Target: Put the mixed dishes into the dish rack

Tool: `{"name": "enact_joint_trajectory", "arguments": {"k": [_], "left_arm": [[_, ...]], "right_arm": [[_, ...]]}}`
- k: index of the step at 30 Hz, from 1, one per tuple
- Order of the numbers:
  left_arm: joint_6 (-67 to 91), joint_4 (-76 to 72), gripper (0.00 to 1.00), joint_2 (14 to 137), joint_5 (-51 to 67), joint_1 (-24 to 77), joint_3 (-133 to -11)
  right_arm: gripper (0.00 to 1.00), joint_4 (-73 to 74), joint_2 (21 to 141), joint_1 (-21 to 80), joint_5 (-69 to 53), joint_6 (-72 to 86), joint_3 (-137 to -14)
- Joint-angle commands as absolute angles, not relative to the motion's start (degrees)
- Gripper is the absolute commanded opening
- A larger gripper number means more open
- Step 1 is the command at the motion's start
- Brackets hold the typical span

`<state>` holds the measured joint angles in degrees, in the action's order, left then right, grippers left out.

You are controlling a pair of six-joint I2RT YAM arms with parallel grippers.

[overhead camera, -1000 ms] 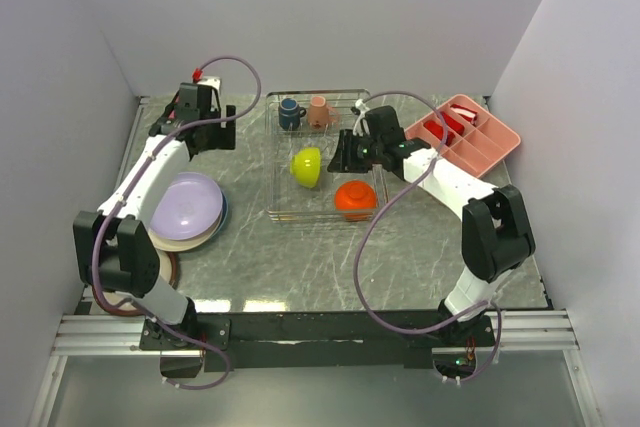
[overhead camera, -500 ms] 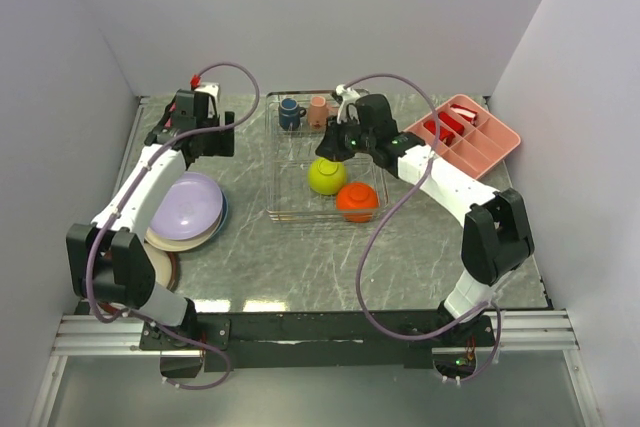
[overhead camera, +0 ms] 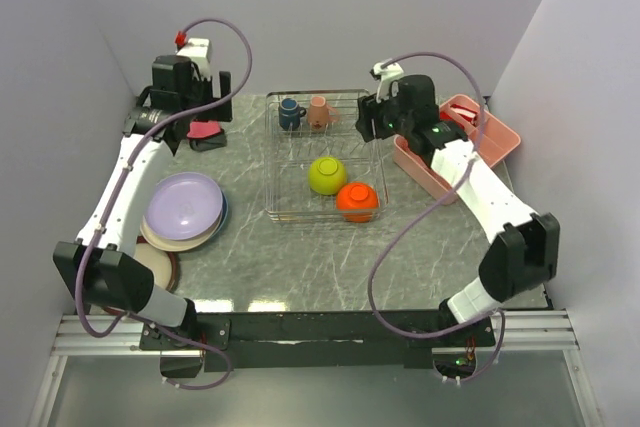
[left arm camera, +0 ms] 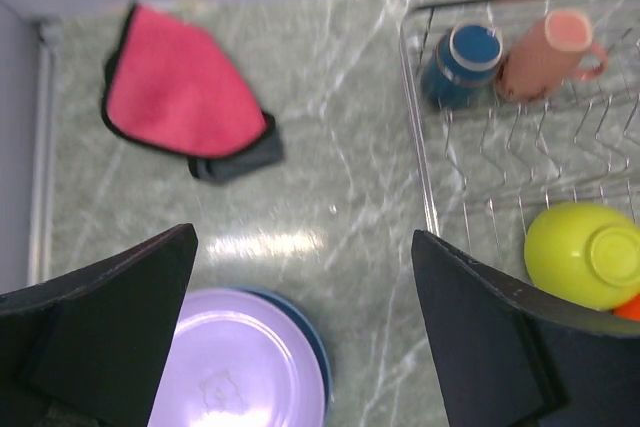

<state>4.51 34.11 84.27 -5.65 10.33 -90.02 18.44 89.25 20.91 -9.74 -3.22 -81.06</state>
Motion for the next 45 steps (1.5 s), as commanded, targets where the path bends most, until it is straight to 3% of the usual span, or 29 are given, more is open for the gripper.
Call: {"name": "enact_joint_trajectory", "arguments": {"k": [1, 8, 13, 16, 19, 22, 25, 32, 37, 45], "left_arm": [[-2.4, 35.6, 0.98, 86.0, -10.2, 10.5, -93.9], [-13.6, 37.9, 1.00, 80.0, -8.6, 3.5, -84.6], [-14.2, 42.0, 1.00, 77.6, -8.4, -8.5, -78.7], [-14.3, 41.0, 0.99, 76.6, -8.1, -14.6, -75.1], [-15.2, 38.1, 0.99, 75.6, -9.1, -17.0, -70.2], [-13.5, 37.0, 0.99, 75.1, -9.7, -18.4, -66.4], [-10.8, 35.7, 0.97, 75.1, -10.9, -19.5, -63.5], [-6.1, 35.4, 0.93, 75.1, -8.4, -23.2, -59.6], [-7.3, 35.0, 0.92, 73.6, -6.9, -24.0, -56.9], [-9.0, 33.3, 0.90, 74.4, -5.6, -25.0, -54.1]], "right_arm": [[0.69, 20.5, 83.1, 21.3, -14.1, -13.5, -80.3], [0.72, 20.8, 84.0, 21.1, -21.4, -11.4, -81.5], [0.72, 19.0, 92.7, 21.5, -35.5, -1.2, -89.5], [0.96, 17.1, 102.3, 24.9, -44.2, 3.5, -98.9], [0.97, 18.2, 112.4, 31.1, -43.6, 7.3, -110.6], [0.96, 12.9, 117.0, 35.3, -41.1, 15.9, -112.8], [0.88, 6.8, 120.2, 38.2, -35.5, 23.4, -113.0], [0.80, 13.4, 131.7, 45.9, -27.7, 19.7, -128.4], [0.81, 12.8, 136.2, 48.6, -21.5, 24.2, -128.5], [0.68, 13.2, 142.5, 50.8, -18.9, 26.2, -130.7]]}}
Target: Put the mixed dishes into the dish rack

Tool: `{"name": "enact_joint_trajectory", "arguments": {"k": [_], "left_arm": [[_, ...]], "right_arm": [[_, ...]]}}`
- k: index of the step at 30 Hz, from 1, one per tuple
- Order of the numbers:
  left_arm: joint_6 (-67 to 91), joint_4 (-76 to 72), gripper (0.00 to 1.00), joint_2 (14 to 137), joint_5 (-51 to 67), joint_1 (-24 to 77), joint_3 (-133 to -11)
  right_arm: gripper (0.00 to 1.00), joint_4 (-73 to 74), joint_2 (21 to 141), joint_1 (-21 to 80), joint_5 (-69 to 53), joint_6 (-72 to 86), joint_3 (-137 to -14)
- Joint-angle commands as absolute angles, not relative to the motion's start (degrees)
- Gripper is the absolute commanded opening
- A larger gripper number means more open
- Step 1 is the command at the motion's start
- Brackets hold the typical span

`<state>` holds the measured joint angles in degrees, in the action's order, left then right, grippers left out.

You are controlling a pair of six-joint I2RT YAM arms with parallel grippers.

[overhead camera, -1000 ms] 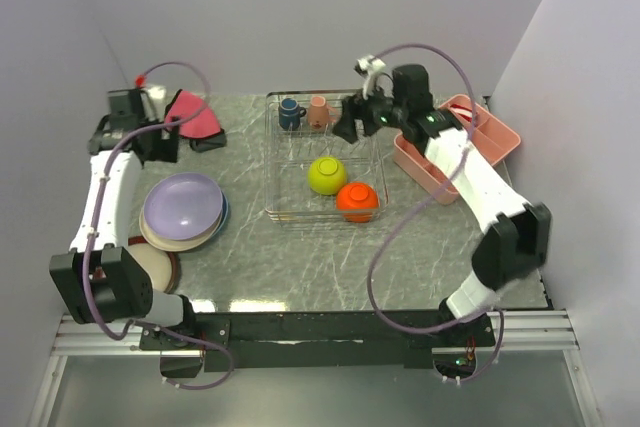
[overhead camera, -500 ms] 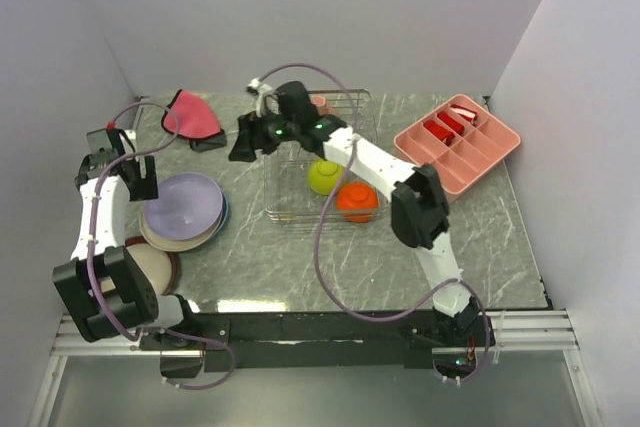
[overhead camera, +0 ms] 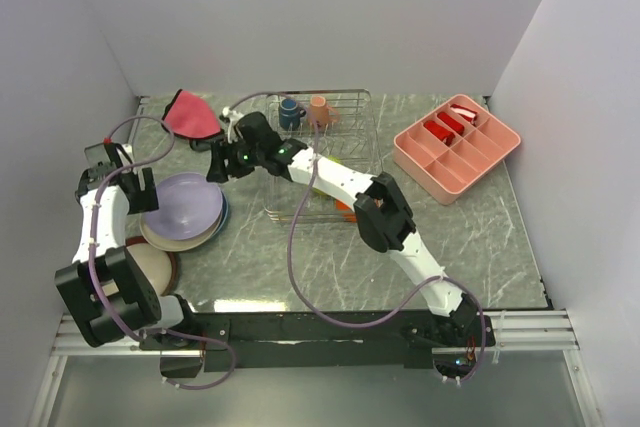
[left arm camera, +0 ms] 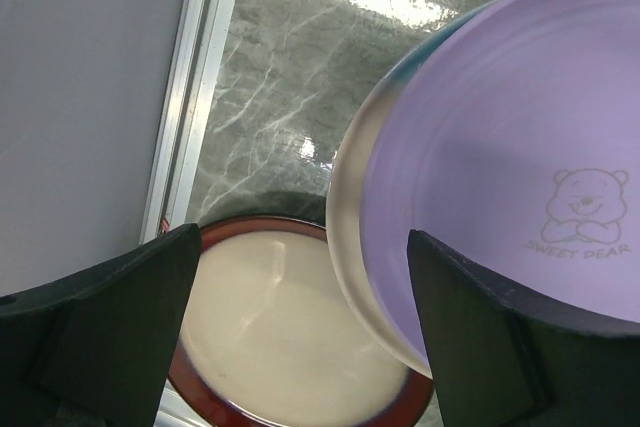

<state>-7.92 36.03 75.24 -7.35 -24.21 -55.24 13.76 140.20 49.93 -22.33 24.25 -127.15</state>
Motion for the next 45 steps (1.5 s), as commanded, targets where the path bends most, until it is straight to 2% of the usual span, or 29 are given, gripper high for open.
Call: {"name": "enact_joint_trajectory", "arguments": {"k": [1, 6, 13, 21, 24, 26, 28, 38, 41, 42, 45], "left_arm": [[-9.1, 32.9, 0.90, 74.8, -5.4, -25.1, -54.0], [-10.0, 32.3, 0.89, 76.1, -4.7, -25.9, -52.7], [-10.4, 31.6, 0.88, 78.1, -3.3, -26.0, -51.6], [-9.8, 31.2, 0.87, 78.4, -2.7, -26.1, -51.3], [-9.6, 31.5, 0.86, 78.0, -2.5, -26.1, -51.2], [-9.5, 31.6, 0.86, 77.5, -2.3, -26.1, -50.9], [-9.6, 31.7, 0.86, 76.9, -1.8, -26.1, -50.5], [-10.0, 32.5, 0.86, 72.1, -1.1, -26.0, -47.8], [-9.5, 33.4, 0.86, 70.4, -0.7, -26.1, -48.4], [-9.3, 34.3, 0.86, 69.7, -0.5, -26.1, -48.7], [-9.0, 35.1, 0.87, 68.2, -0.6, -26.1, -50.4]], "right_arm": [[0.65, 13.1, 143.0, 50.8, -18.5, 26.4, -130.9], [0.64, 12.7, 145.8, 51.6, -18.3, 26.6, -132.0], [0.54, 11.9, 145.7, 52.2, -19.7, 25.8, -131.4], [0.50, 12.0, 146.2, 52.6, -21.4, 26.4, -130.6], [0.46, 12.3, 146.4, 52.6, -21.4, 26.3, -130.4], [0.36, 12.4, 146.3, 52.7, -21.2, 25.8, -130.3], [0.32, 12.3, 146.4, 52.6, -20.9, 25.8, -130.3], [0.33, 12.8, 147.7, 52.8, -18.9, 25.6, -129.2], [0.17, 13.2, 148.6, 52.8, -18.4, 24.7, -130.3], [0.09, 13.2, 148.8, 52.8, -18.0, 24.5, -130.4], [0.02, 13.4, 148.7, 52.8, -16.8, 23.5, -130.4]]}}
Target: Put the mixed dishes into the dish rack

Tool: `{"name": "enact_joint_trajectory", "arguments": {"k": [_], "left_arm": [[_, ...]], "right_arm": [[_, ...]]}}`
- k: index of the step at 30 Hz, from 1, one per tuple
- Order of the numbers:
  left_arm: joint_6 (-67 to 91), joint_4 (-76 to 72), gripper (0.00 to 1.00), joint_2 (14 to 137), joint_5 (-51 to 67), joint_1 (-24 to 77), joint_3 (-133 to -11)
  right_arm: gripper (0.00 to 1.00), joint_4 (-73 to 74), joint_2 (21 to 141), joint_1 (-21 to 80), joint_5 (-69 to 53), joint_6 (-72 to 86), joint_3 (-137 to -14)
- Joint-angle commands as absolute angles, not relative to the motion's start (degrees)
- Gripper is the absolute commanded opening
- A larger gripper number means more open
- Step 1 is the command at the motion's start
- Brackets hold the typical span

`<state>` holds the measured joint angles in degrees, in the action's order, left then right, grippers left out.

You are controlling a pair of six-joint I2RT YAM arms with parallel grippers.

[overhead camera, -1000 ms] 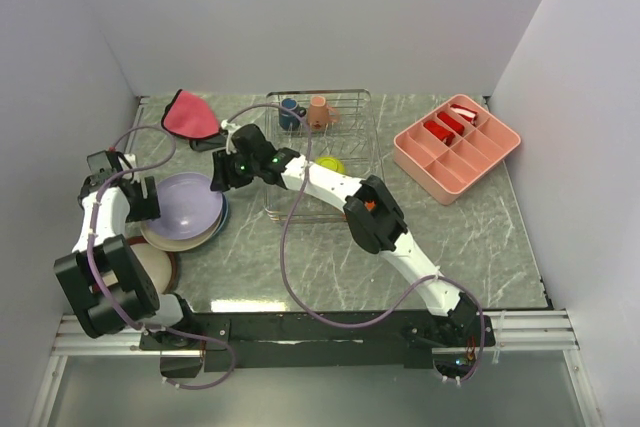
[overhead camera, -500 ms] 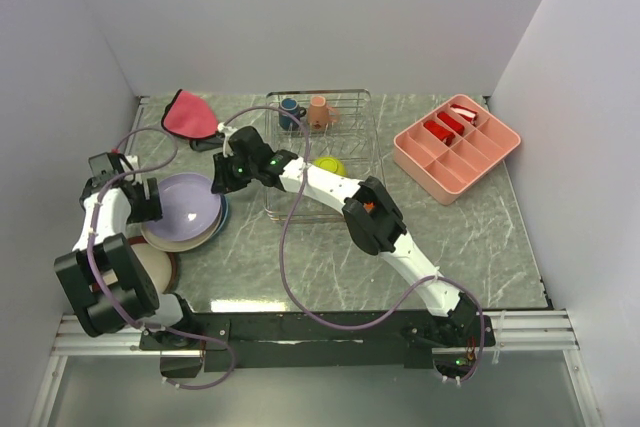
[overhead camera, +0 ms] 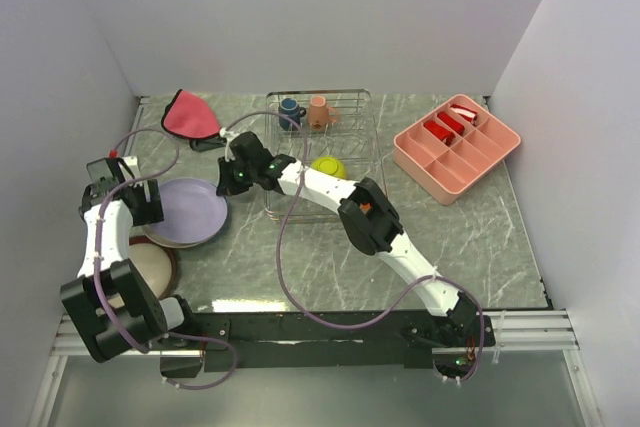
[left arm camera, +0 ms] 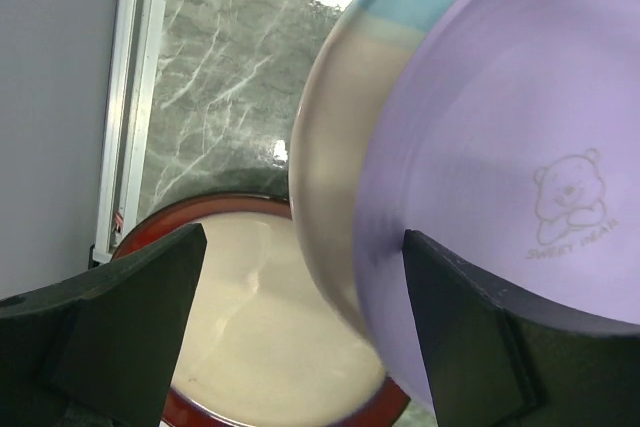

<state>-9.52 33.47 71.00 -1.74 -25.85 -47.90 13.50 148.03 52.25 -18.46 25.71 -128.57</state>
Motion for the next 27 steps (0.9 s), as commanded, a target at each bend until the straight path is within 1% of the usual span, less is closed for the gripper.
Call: {"name": "enact_joint_trajectory", "arguments": {"k": [1, 6, 12, 18, 25, 27], "left_arm": [[-8.9, 36.0, 0.87, 67.9, -0.5, -26.1, -51.0], [-7.6, 36.8, 0.87, 66.0, 0.4, -26.2, -54.7], [-6.3, 35.9, 0.87, 63.6, 1.2, -26.1, -56.2], [-6.0, 34.6, 0.87, 61.5, 3.2, -26.1, -57.4], [-5.4, 30.9, 0.88, 60.2, 10.6, -26.1, -59.8], [-4.0, 30.1, 0.88, 60.6, 12.6, -26.1, -60.9]], "right_arm": [[0.00, 13.6, 148.2, 52.8, -16.6, 23.1, -130.3], [0.00, 13.6, 144.1, 52.8, -15.4, 21.5, -128.4], [0.00, 12.7, 133.9, 52.6, -12.8, 18.5, -127.8], [0.00, 12.8, 127.2, 52.6, -9.8, 14.2, -126.0], [0.00, 12.6, 118.8, 52.6, 3.4, 2.7, -123.9], [0.00, 14.1, 117.3, 51.9, 7.2, 1.8, -124.5]]}}
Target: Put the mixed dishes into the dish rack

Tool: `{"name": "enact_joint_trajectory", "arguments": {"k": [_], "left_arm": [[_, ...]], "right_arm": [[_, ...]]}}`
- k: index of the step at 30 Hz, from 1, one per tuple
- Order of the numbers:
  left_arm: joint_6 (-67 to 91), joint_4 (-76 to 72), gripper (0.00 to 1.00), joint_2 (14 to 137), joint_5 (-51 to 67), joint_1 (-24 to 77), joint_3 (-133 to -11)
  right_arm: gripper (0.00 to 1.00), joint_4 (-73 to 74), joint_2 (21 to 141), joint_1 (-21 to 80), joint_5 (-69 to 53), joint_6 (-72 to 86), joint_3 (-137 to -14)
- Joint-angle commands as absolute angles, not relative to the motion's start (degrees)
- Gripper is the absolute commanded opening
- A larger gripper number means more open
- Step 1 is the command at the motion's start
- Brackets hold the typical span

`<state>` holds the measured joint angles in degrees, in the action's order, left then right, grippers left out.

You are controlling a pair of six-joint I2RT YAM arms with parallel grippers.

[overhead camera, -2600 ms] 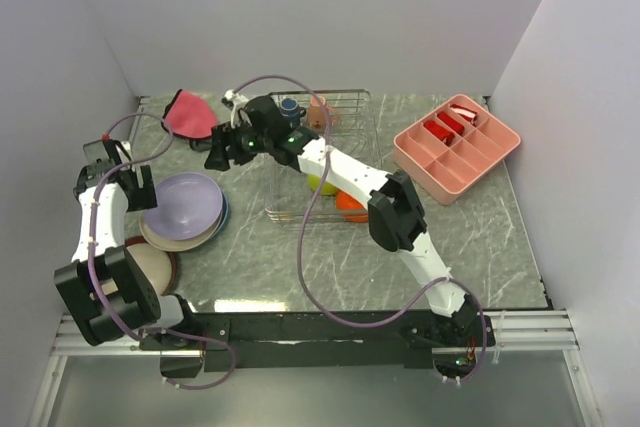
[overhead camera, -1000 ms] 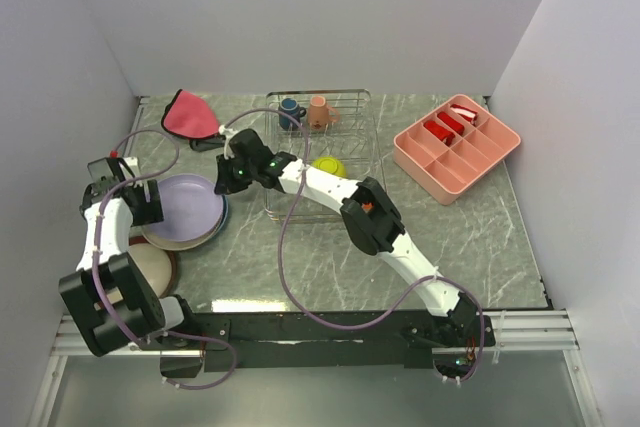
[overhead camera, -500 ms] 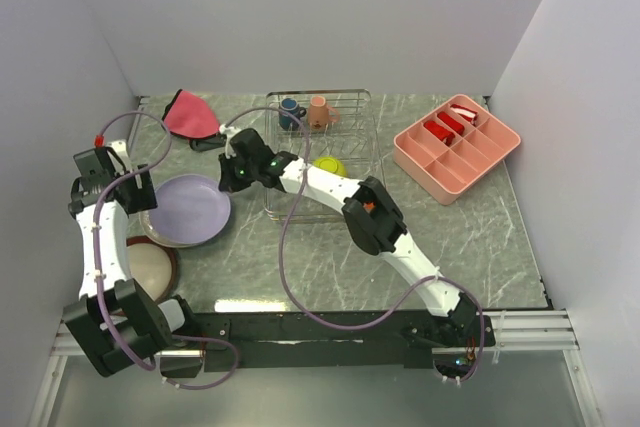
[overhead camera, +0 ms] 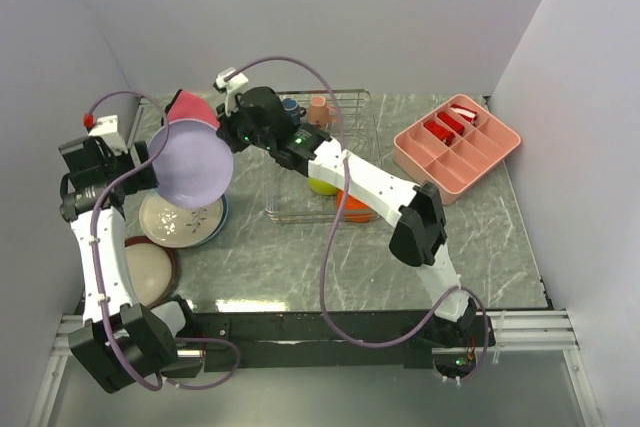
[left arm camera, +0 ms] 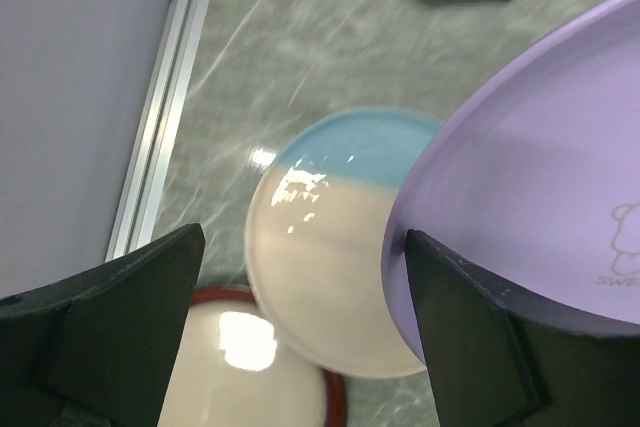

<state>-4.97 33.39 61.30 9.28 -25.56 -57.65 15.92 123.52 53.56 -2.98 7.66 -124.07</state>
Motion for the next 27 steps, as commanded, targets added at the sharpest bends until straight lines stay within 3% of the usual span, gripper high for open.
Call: {"name": "enact_joint_trajectory", "arguments": {"k": [1, 8, 13, 15, 17, 27], "left_arm": [[-3.0, 29.5, 0.88, 60.9, 13.3, -26.1, -62.1], [-0.4, 25.9, 0.88, 62.9, 24.1, -26.1, -66.9], [2.8, 25.9, 0.92, 67.9, 56.6, -25.8, -73.6], [8.3, 21.9, 0.92, 71.2, 60.7, -24.9, -75.2], [13.1, 20.3, 0.91, 73.6, 61.4, -23.6, -76.0], [7.5, 20.4, 0.91, 77.1, 53.3, -17.4, -76.0]], "right_arm": [[0.00, 14.6, 116.6, 51.3, 8.3, 1.6, -124.5], [0.00, 17.7, 110.0, 47.0, 18.0, 0.5, -121.4], [0.00, 15.5, 105.1, 41.8, 23.3, -4.5, -113.8], [0.00, 14.6, 103.5, 40.2, 25.6, -5.1, -110.8], [0.00, 14.3, 102.8, 37.6, 28.3, -6.1, -108.9], [0.00, 8.7, 100.1, 32.0, 43.5, -14.0, -105.3]]}}
